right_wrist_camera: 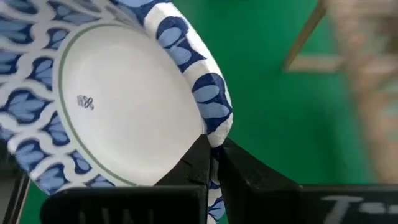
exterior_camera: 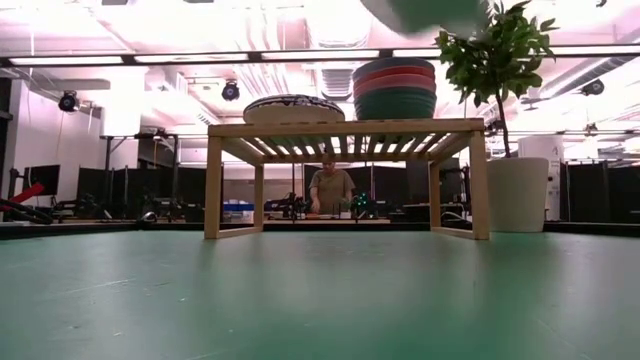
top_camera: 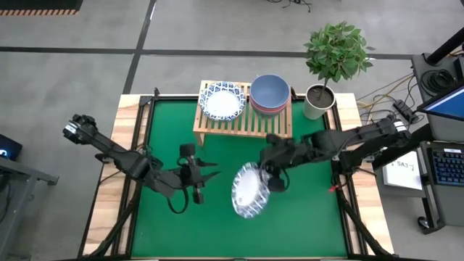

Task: Place and stack bowls onto a shelf
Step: Stack the white patterned bowl on top of the white patterned bowls on the shelf

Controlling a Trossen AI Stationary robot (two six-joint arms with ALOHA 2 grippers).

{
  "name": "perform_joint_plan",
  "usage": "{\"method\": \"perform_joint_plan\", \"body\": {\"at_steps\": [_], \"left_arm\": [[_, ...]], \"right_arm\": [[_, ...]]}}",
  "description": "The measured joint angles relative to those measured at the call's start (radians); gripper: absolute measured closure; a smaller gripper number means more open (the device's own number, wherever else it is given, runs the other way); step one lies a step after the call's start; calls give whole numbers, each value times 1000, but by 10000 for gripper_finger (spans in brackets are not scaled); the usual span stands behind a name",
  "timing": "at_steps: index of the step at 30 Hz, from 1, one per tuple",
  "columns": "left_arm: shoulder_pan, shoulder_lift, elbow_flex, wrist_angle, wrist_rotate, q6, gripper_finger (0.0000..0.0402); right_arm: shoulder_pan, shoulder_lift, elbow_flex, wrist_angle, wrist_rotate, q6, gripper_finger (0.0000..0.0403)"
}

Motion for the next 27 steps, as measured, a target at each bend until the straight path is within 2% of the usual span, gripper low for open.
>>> {"method": "perform_joint_plan", "body": {"at_steps": [6,11,17,27], "left_arm": [[0,-95,0,-11,-71,24,318],[2,-155,1,-17,-87,53,318],[2,-183,1,-17,-87,58,318],[2,-184,1,-132,-88,19,318]], "right_arm": [[-129,21,209,-6,169,-31,391],[-277,89,387,-8,178,-99,391],[-459,245,618,-28,161,-192,390],[-662,547,946,-296,-17,-229,390]]}}
